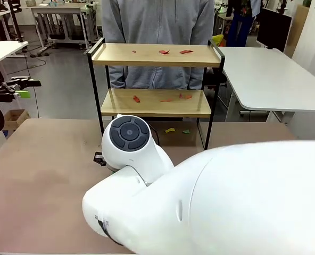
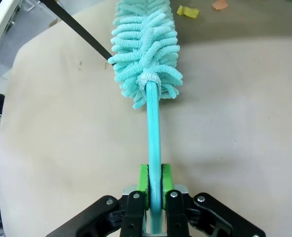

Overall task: Clean the shelf.
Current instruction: Clean the specific section of the Shelf indicated by the human with the Duster.

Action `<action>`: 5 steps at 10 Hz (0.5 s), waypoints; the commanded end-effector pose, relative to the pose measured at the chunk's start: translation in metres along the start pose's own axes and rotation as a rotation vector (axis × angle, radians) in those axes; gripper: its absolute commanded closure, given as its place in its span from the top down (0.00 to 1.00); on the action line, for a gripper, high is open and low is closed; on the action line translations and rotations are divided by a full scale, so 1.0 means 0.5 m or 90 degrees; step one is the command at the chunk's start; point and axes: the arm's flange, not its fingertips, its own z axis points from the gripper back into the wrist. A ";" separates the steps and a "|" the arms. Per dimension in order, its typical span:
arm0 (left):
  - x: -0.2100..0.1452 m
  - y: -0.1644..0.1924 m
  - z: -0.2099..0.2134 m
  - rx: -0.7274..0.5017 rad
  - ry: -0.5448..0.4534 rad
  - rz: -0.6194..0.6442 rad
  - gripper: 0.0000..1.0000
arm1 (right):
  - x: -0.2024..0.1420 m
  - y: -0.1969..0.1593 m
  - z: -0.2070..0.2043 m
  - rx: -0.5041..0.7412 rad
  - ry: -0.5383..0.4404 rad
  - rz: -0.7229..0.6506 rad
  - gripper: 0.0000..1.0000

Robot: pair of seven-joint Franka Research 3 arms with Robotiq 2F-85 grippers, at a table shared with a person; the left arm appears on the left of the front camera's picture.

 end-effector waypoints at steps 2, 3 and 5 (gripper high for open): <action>0.004 -0.001 -0.001 -0.004 0.004 -0.007 1.00 | 0.010 0.001 0.004 0.003 -0.003 0.009 0.13; 0.004 -0.001 -0.001 -0.004 0.004 -0.007 1.00 | -0.004 0.001 0.000 -0.001 -0.004 -0.001 0.13; 0.004 -0.001 -0.001 -0.004 0.004 -0.007 1.00 | 0.052 -0.046 0.024 -0.012 0.011 -0.040 0.13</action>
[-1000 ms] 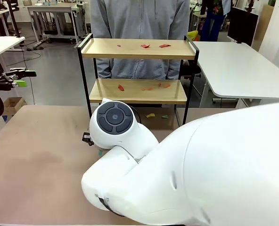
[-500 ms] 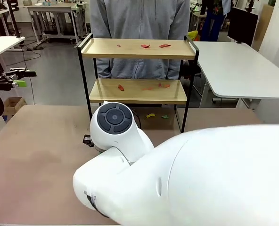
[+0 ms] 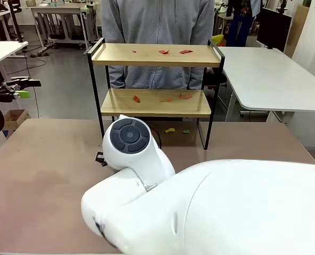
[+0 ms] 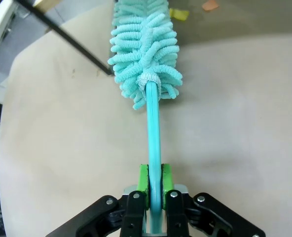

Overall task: Clean the shelf.
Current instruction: Clean the specific section of the Shelf indicated by the human with the Duster.

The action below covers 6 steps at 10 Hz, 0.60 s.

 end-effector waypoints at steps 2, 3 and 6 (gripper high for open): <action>0.004 -0.001 -0.001 -0.004 0.004 -0.007 1.00 | 0.084 -0.065 0.032 -0.006 0.047 -0.031 0.13; 0.004 -0.001 -0.001 -0.004 0.004 -0.007 1.00 | 0.102 -0.084 0.036 -0.017 0.053 -0.038 0.13; 0.004 -0.001 -0.001 -0.004 0.004 -0.007 1.00 | 0.165 -0.177 0.036 -0.033 0.092 -0.062 0.13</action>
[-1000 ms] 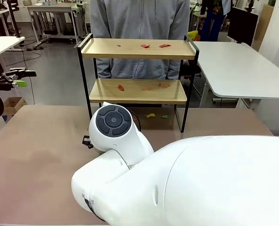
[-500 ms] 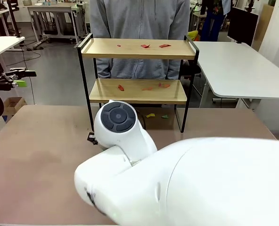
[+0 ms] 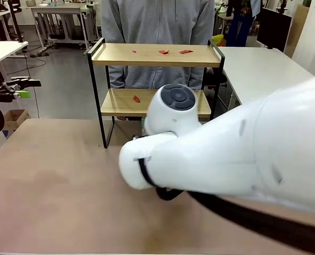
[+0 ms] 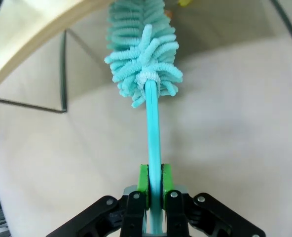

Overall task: Clean the shelf.
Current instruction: Clean the specific section of the Shelf indicated by the human with the Duster.

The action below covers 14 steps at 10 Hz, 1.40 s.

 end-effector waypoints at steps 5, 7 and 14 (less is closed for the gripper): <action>0.004 -0.001 -0.001 -0.004 0.004 -0.007 1.00 | 0.102 -0.182 0.072 -0.060 0.019 -0.029 0.13; 0.004 -0.001 -0.001 -0.004 0.004 -0.007 1.00 | 0.128 -0.236 0.090 -0.088 0.014 -0.019 0.13; 0.004 -0.001 -0.001 -0.004 0.004 -0.007 1.00 | 0.163 -0.270 0.082 -0.101 0.001 0.007 0.13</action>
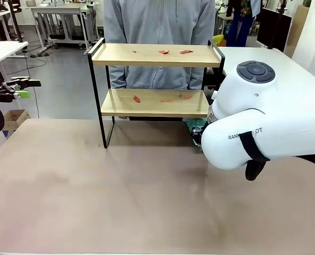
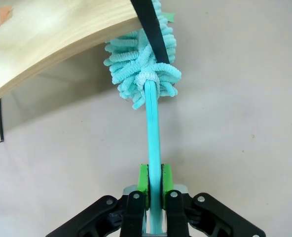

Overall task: Clean the shelf.
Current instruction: Clean the specific section of the Shelf indicated by the human with the Duster.

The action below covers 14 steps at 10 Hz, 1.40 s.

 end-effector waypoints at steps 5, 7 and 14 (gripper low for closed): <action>0.004 -0.001 -0.001 -0.004 0.004 -0.007 1.00 | 0.030 -0.065 0.086 0.094 -0.024 0.091 0.13; 0.004 -0.001 -0.001 -0.004 0.004 -0.007 1.00 | 0.047 -0.119 0.133 0.129 0.001 0.128 0.13; 0.004 -0.001 -0.001 -0.004 0.004 -0.007 1.00 | 0.111 -0.209 0.244 0.234 0.185 0.353 0.13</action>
